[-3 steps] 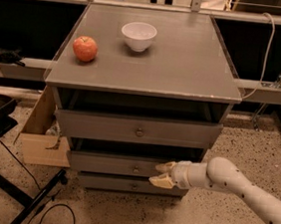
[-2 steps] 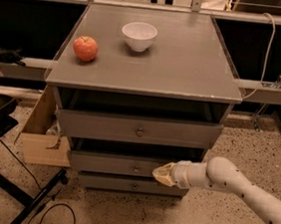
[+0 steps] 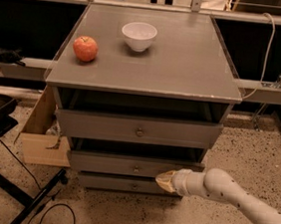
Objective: Close middle drawer
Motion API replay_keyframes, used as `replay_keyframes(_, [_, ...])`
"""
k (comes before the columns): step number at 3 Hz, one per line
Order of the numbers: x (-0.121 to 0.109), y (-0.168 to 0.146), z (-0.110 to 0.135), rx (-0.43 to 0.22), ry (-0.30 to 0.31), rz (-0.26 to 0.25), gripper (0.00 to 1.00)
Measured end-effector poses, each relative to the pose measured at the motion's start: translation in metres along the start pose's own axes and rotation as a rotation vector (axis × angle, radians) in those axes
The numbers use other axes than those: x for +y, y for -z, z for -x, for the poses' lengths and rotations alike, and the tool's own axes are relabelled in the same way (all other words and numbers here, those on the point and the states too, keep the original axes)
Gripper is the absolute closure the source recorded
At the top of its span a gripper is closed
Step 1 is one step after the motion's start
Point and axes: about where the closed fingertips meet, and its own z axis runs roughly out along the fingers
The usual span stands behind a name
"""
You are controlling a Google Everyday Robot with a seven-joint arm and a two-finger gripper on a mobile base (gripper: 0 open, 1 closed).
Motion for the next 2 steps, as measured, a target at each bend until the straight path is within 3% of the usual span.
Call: replay_keyframes(2, [-0.053,-0.040,-0.029,-0.027,-0.010,-0.079,1.00])
